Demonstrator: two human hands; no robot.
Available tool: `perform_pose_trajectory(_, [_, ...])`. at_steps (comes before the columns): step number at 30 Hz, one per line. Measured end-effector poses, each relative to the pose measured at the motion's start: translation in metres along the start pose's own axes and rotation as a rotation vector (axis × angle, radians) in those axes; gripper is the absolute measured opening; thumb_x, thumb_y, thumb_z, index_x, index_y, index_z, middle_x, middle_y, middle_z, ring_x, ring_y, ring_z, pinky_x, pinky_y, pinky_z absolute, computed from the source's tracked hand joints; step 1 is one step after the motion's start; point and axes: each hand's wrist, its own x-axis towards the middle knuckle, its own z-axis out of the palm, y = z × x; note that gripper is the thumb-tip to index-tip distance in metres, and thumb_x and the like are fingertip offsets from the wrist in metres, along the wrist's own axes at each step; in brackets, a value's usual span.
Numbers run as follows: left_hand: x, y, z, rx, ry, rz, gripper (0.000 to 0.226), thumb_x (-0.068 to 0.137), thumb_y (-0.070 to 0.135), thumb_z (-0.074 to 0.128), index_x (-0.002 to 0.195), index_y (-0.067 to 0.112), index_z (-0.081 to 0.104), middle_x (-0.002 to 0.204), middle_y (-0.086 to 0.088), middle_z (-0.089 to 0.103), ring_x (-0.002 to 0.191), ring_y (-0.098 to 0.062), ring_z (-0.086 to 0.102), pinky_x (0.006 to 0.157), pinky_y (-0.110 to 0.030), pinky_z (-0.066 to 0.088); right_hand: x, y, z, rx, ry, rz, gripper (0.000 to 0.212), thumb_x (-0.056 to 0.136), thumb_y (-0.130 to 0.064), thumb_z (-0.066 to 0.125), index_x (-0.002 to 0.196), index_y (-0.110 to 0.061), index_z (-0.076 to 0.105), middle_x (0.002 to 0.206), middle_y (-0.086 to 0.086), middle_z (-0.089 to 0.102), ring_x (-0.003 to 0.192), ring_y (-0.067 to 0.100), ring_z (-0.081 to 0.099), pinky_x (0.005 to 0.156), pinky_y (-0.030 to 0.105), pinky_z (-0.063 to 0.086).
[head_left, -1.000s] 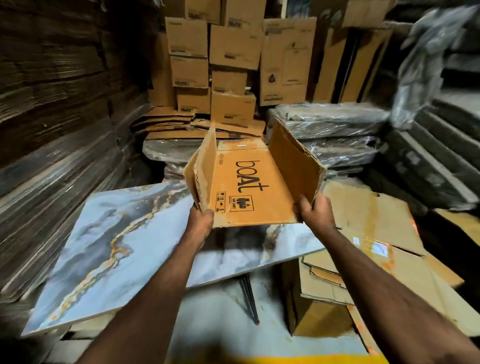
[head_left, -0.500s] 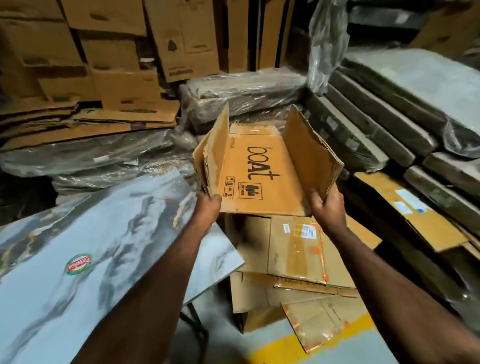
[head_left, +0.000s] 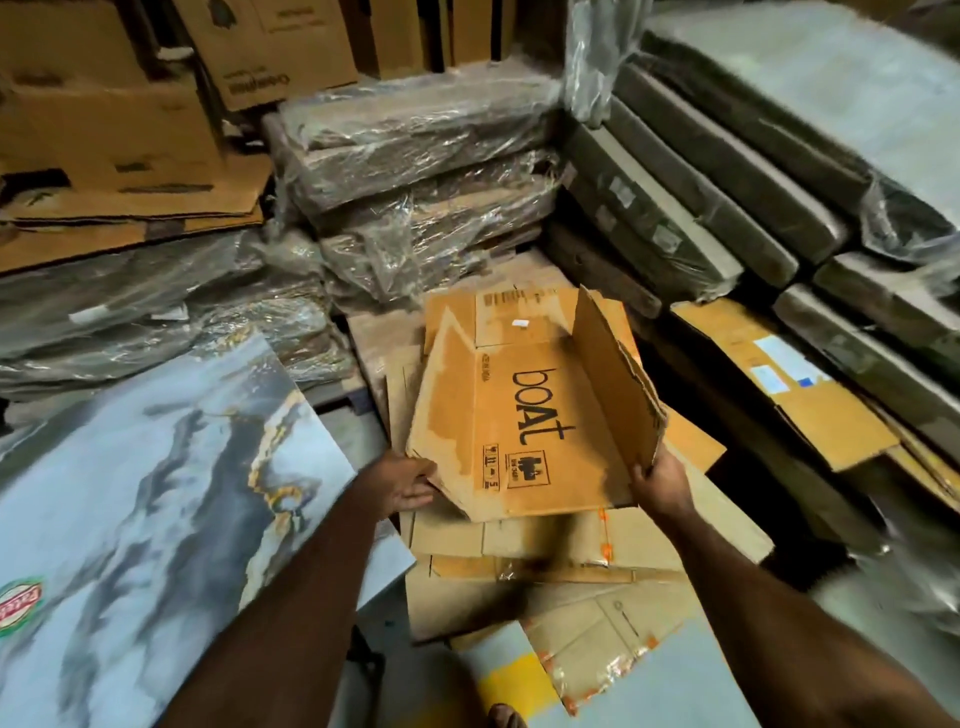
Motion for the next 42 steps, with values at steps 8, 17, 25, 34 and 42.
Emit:
perform_pose_trajectory(8, [0.021, -0.023, 0.009, 0.077, 0.029, 0.073, 0.037, 0.097, -0.002, 0.05, 0.133, 0.006, 0.049, 0.127, -0.018, 0.057, 0.113, -0.032, 0.059, 0.082, -0.038, 0.055, -0.004, 0.034, 0.021, 0.08, -0.096, 0.192, 0.03, 0.097, -0.024, 0.06, 0.12, -0.006, 0.056, 0.1, 0.014, 0.067, 0.083, 0.029, 0.068, 0.072, 0.044, 0.06])
perform_pose_trajectory(17, [0.019, -0.042, 0.021, 0.025, 0.017, 0.091, 0.045, 0.099, -0.005, 0.045, 0.143, -0.001, 0.04, 0.139, -0.025, 0.05, 0.127, -0.041, 0.052, 0.105, -0.046, 0.047, -0.011, 0.051, 0.029, 0.484, -0.194, 0.573, 0.01, 0.097, -0.011, 0.057, 0.105, -0.004, 0.058, 0.09, 0.015, 0.059, 0.075, 0.026, 0.057, 0.064, 0.038, 0.049])
perform_pose_trajectory(25, [0.035, -0.075, 0.043, 0.426, -0.19, -0.03, 0.061, 0.096, 0.023, 0.061, 0.15, 0.016, 0.035, 0.148, -0.008, 0.041, 0.131, -0.031, 0.048, 0.11, -0.046, 0.042, -0.034, 0.053, 0.046, 0.597, -0.362, 0.86, 0.009, 0.093, -0.003, 0.054, 0.086, -0.009, 0.053, 0.078, 0.011, 0.042, 0.064, 0.017, 0.04, 0.06, 0.03, 0.05])
perform_pose_trajectory(34, [-0.013, -0.075, 0.031, 0.509, -0.113, 0.128, 0.054, 0.1, 0.015, 0.053, 0.151, 0.011, 0.034, 0.154, -0.009, 0.033, 0.135, -0.031, 0.041, 0.109, -0.042, 0.04, -0.053, -0.019, 0.065, 0.919, -0.241, 0.736, 0.03, 0.099, -0.018, 0.05, 0.127, -0.007, 0.05, 0.117, 0.015, 0.055, 0.1, 0.027, 0.058, 0.091, 0.044, 0.053])
perform_pose_trajectory(42, [-0.06, -0.075, 0.001, 0.22, -0.079, 0.151, 0.042, 0.102, 0.017, 0.051, 0.143, 0.011, 0.045, 0.149, -0.013, 0.043, 0.135, -0.027, 0.044, 0.108, -0.036, 0.039, -0.084, -0.082, 0.091, 0.757, -0.597, 0.439, 0.02, 0.102, -0.029, 0.047, 0.114, -0.017, 0.057, 0.115, 0.008, 0.063, 0.096, 0.019, 0.058, 0.075, 0.033, 0.048])
